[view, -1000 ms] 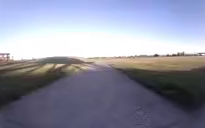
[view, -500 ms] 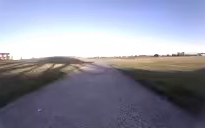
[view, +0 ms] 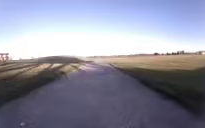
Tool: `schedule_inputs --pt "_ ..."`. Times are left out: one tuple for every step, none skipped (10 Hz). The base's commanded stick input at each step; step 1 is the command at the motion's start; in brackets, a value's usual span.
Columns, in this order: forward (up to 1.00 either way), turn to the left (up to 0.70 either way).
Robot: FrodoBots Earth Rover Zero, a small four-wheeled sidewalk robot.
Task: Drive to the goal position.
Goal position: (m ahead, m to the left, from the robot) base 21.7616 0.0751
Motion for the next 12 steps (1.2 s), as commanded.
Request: schedule_inputs --pt "0.7 -0.06" --pt "0.7 -0.09" --pt "0.7 -0.09" --pt "0.7 -0.09" --pt "0.7 -0.09" --pt "0.7 -0.09" --pt "0.7 -0.09" --pt "0.7 -0.09" --pt "0.7 -0.09" --pt "0.7 -0.09" --pt "0.7 -0.09" --pt "0.7 -0.09"
